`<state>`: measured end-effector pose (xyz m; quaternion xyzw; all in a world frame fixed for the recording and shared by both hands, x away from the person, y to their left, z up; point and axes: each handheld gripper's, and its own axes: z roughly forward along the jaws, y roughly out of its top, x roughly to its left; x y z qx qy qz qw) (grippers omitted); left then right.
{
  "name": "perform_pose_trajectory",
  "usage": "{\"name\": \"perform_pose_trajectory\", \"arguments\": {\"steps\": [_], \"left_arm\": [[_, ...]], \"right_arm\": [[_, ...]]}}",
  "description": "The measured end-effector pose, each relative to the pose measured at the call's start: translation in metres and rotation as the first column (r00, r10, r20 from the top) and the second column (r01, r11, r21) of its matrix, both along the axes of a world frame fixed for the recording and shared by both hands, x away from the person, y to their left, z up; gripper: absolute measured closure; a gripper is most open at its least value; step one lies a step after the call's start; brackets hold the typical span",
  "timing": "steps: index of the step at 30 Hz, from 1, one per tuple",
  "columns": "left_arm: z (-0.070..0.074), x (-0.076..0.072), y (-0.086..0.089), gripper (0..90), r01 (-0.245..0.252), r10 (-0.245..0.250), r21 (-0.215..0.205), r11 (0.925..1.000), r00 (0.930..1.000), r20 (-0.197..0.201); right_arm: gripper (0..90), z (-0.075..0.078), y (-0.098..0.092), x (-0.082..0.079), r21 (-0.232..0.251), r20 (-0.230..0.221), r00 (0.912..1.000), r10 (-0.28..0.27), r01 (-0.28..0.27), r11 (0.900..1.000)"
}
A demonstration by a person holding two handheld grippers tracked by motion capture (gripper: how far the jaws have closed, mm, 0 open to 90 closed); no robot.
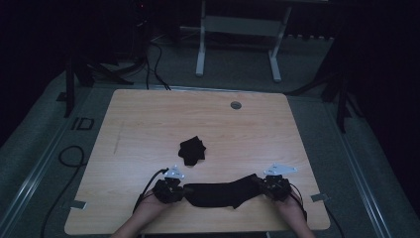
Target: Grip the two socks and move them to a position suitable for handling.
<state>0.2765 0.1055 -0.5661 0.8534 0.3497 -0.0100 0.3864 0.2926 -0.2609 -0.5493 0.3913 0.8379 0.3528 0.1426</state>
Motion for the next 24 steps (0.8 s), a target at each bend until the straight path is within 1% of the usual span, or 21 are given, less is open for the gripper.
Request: {"name": "perform_pose_trajectory", "arguments": {"steps": [2,3,4,6,7,8,9,10,12,14,15,17,20,21,22,24], "left_arm": [[0.000,0.000,0.000,89.7,0.000,0.000,0.000,1.0000,1.0000,0.000],[0.001,0.000,0.001,89.7,-0.007,0.006,0.019,0.9998,0.9999,0.013],[0.001,0.000,0.002,89.8,-0.009,0.008,0.024,0.9997,0.9998,0.017],[0.001,-0.001,0.005,89.8,-0.009,0.008,0.030,0.9995,0.9998,0.020],[0.002,-0.002,0.007,89.8,-0.009,0.008,0.043,0.9990,0.9995,0.029],[0.002,-0.002,0.007,89.8,-0.009,0.008,0.043,0.9990,0.9995,0.029],[0.002,-0.002,0.009,89.8,-0.010,0.009,0.047,0.9988,0.9994,0.032],[0.003,-0.003,0.012,89.8,-0.015,0.013,0.056,0.9983,0.9992,0.039],[0.003,-0.003,0.018,89.8,-0.021,0.019,0.059,0.9980,0.9991,0.038],[0.003,-0.004,0.024,89.8,-0.024,0.023,0.057,0.9981,0.9993,0.031],[0.003,-0.005,0.028,89.8,-0.031,0.029,0.057,0.9979,0.9991,0.030],[0.003,-0.009,0.034,89.8,-0.034,0.033,0.057,0.9978,0.9992,0.024],[0.002,-0.011,0.037,89.7,-0.038,0.037,0.046,0.9982,0.9991,0.020],[0.001,-0.013,0.039,89.7,-0.043,0.042,0.032,0.9986,0.9990,0.013],[0.001,-0.013,0.039,89.7,-0.043,0.042,0.032,0.9986,0.9990,0.013],[0.001,-0.013,0.039,89.7,-0.044,0.043,0.027,0.9987,0.9990,0.011]], "right_arm": [[87.1,-0.003,0.001,0.001,-0.006,-0.006,1.0000,0.005,-0.005,1.000],[86.7,-0.003,0.001,0.001,-0.006,-0.006,1.0000,0.005,-0.005,1.000],[85.8,-0.008,0.004,-0.001,0.002,-0.033,0.9995,0.005,-0.005,1.000],[85.7,-0.007,0.005,-0.002,-0.003,-0.033,0.9994,0.011,-0.011,1.000],[85.7,-0.007,0.008,-0.005,-0.017,-0.034,0.9991,0.024,-0.025,1.000],[85.7,-0.007,0.008,-0.005,-0.017,-0.034,0.9991,0.024,-0.025,1.000],[85.5,-0.007,0.008,-0.006,-0.016,-0.037,0.9987,0.034,-0.035,0.999],[84.4,-0.007,0.012,-0.011,-0.016,-0.041,0.9976,0.056,-0.057,0.998],[83.3,-0.006,0.013,-0.012,-0.014,-0.047,0.9967,0.066,-0.067,0.998],[83.0,-0.006,0.016,-0.016,-0.018,-0.051,0.9949,0.087,-0.088,0.996],[83.1,-0.006,0.020,-0.019,-0.017,-0.045,0.9948,0.091,-0.092,0.996],[83.4,-0.007,0.021,-0.022,-0.005,-0.042,0.9954,0.087,-0.087,0.996],[83.4,-0.008,0.023,-0.026,0.002,-0.045,0.9950,0.089,-0.089,0.996],[83.3,-0.008,0.024,-0.030,-0.004,-0.042,0.9941,0.100,-0.100,0.995],[83.3,-0.008,0.024,-0.031,-0.008,-0.036,0.9941,0.103,-0.103,0.995],[83.3,-0.008,0.024,-0.030,-0.001,-0.041,0.9944,0.097,-0.097,0.995]]}}
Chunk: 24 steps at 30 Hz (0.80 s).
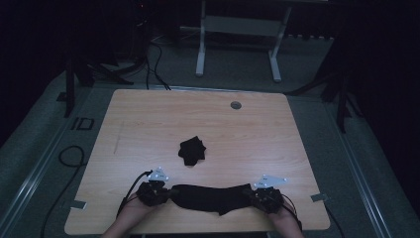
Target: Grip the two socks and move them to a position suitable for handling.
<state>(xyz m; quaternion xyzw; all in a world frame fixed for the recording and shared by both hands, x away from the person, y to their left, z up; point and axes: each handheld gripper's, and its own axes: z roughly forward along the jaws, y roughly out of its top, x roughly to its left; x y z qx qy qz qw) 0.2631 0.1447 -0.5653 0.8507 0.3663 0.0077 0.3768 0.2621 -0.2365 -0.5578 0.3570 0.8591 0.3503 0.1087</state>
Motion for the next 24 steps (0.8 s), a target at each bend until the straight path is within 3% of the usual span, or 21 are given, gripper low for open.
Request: {"name": "perform_pose_trajectory", "arguments": {"steps": [7,12,14,16,17,24], "left_arm": [[-0.001,-0.001,0.000,89.6,0.007,-0.007,-0.002,1.0000,0.9999,0.009],[-0.001,-0.001,0.000,89.5,0.009,-0.009,-0.018,0.9998,0.9999,0.012],[0.000,-0.002,0.001,85.1,0.015,-0.014,-0.038,0.9992,0.9998,0.012],[0.003,-0.004,0.003,72.8,0.025,-0.023,-0.066,0.9975,0.9993,0.029],[0.006,-0.007,0.004,67.8,0.030,-0.025,-0.075,0.9967,0.9975,0.066],[0.010,-0.013,0.006,51.4,0.042,-0.033,-0.074,0.9964,0.9914,0.126]], "right_arm": [[81.7,-0.002,-0.004,0.001,0.042,-0.014,0.9999,-0.007,0.008,0.999],[78.9,-0.001,-0.002,0.001,0.032,-0.016,0.9999,-0.002,0.003,0.999],[77.3,0.002,-0.001,0.001,0.029,-0.018,0.9998,0.003,-0.003,1.000],[74.9,0.010,0.000,0.002,0.034,0.002,1.0000,0.006,-0.006,0.999],[73.7,0.013,0.000,0.004,0.036,0.011,0.9999,0.004,-0.005,0.999],[59.2,0.033,0.009,0.021,0.059,0.051,0.9987,0.008,-0.011,0.998]]}}
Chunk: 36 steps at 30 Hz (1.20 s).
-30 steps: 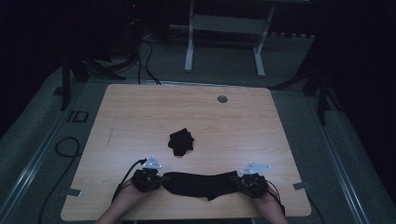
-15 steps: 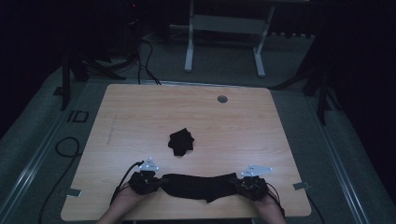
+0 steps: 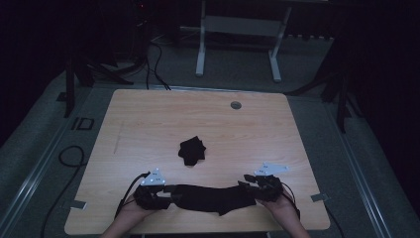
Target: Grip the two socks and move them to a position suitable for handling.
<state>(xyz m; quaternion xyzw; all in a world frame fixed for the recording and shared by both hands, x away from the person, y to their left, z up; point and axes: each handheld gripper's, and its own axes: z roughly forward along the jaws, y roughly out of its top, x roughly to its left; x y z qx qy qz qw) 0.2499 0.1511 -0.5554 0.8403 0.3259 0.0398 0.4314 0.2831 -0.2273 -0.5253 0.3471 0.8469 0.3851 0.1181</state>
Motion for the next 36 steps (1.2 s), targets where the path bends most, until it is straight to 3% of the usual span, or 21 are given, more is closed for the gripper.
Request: {"name": "perform_pose_trajectory", "arguments": {"steps": [7,10,12,15,17,27,31,36], "left_arm": [[0.000,-0.002,0.018,42.7,-0.058,0.059,-0.032,0.9978,0.9980,0.022],[-0.002,-0.004,0.023,41.1,-0.070,0.071,-0.034,0.9970,0.9972,0.024],[-0.003,-0.006,0.027,40.0,-0.077,0.077,-0.028,0.9967,0.9968,0.022],[-0.005,-0.007,0.030,39.7,-0.090,0.090,-0.032,0.9955,0.9958,0.015],[-0.007,-0.006,0.036,38.8,-0.104,0.105,-0.037,0.9939,0.9945,0.005],[-0.005,-0.002,0.041,38.8,-0.138,0.139,-0.053,0.9890,0.9901,0.016],[-0.005,-0.001,0.044,38.8,-0.154,0.155,-0.057,0.9864,0.9878,0.013],[-0.006,0.000,0.046,38.9,-0.165,0.166,-0.058,0.9846,0.9861,0.006]], "right_arm": [[41.2,0.016,0.039,0.032,-0.017,0.031,0.9970,0.071,-0.071,0.997],[39.6,0.018,0.048,0.039,-0.007,0.026,0.9963,0.082,-0.082,0.997],[37.2,0.018,0.066,0.053,-0.010,0.021,0.9936,0.111,-0.111,0.994],[36.2,0.018,0.072,0.058,-0.018,0.018,0.9929,0.118,-0.117,0.993],[32.5,0.018,0.091,0.073,-0.022,0.002,0.9905,0.137,-0.137,0.990],[25.7,0.008,0.143,0.130,-0.007,-0.046,0.9965,0.070,-0.070,0.998],[24.9,-0.002,0.163,0.142,-0.048,-0.058,0.9970,0.051,-0.054,0.997],[27.9,-0.023,0.180,0.145,-0.128,-0.078,0.9949,0.064,-0.073,0.989]]}}
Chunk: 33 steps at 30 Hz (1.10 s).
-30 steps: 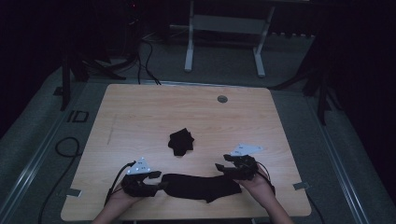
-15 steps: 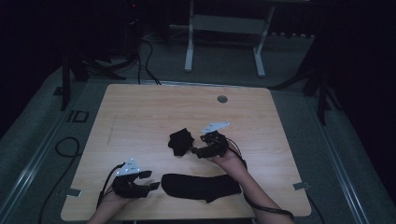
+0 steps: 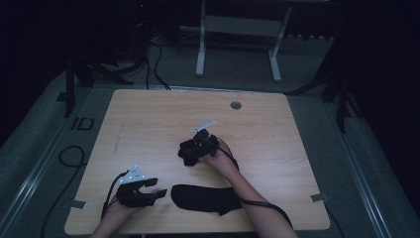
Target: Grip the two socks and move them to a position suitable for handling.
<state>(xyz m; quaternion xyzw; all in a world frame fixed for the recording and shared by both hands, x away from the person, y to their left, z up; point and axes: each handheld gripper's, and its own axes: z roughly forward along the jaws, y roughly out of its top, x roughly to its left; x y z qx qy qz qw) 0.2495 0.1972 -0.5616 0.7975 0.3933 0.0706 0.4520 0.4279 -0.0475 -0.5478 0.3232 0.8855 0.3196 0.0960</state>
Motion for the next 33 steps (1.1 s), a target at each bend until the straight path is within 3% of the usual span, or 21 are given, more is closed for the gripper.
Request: {"name": "perform_pose_trajectory", "arguments": {"steps": [1,3,6,10,16,20,23,25,26,29,33], "left_arm": [[0.000,0.000,0.000,38.9,-0.001,0.001,0.001,1.0000,1.0000,0.001],[0.001,0.000,0.000,38.9,-0.004,0.004,0.000,1.0000,1.0000,0.001],[0.001,0.001,-0.002,38.9,-0.004,0.004,0.001,1.0000,1.0000,-0.001],[0.001,0.001,-0.004,38.9,-0.003,0.003,0.000,1.0000,1.0000,-0.002],[0.001,0.002,-0.006,38.9,-0.007,0.007,-0.005,1.0000,1.0000,-0.004],[0.002,0.006,-0.006,39.9,-0.025,0.025,-0.020,0.9995,0.9997,-0.002],[0.006,0.013,-0.009,40.0,-0.037,0.038,-0.028,0.9989,0.9992,0.010],[0.008,0.017,-0.012,40.0,-0.037,0.037,-0.024,0.9990,0.9993,0.010],[0.008,0.017,-0.012,40.0,-0.037,0.037,-0.024,0.9990,0.9993,0.010],[0.012,0.024,-0.018,40.0,-0.036,0.037,-0.033,0.9988,0.9992,0.015],[0.016,0.033,-0.028,39.9,-0.013,0.014,-0.052,0.9986,0.9998,0.013]], "right_arm": [[28.6,-0.004,0.002,0.000,-0.015,-0.003,1.0000,-0.001,0.001,1.000],[32.9,-0.006,0.004,-0.003,-0.041,0.034,0.9994,0.006,-0.005,0.999],[36.5,-0.006,0.004,-0.005,-0.048,0.045,0.9990,0.001,0.001,0.999],[61.0,-0.005,0.008,-0.010,-0.052,0.064,0.9979,0.010,-0.007,0.999],[74.3,-0.004,0.012,-0.015,-0.064,0.071,0.9973,0.022,-0.017,0.998],[76.3,0.000,0.008,-0.018,-0.026,0.033,0.9991,0.025,-0.024,0.999],[76.4,0.011,-0.003,-0.031,0.008,0.062,0.9971,0.044,-0.045,0.999],[76.4,0.019,-0.012,-0.037,0.052,0.061,0.9971,0.045,-0.048,0.997],[76.4,0.019,-0.012,-0.037,0.052,0.061,0.9971,0.045,-0.048,0.997],[76.4,0.034,-0.023,-0.052,0.097,0.086,0.9932,0.079,-0.087,0.991],[76.3,0.042,-0.030,-0.064,0.109,0.100,0.9898,0.102,-0.113,0.988]]}}
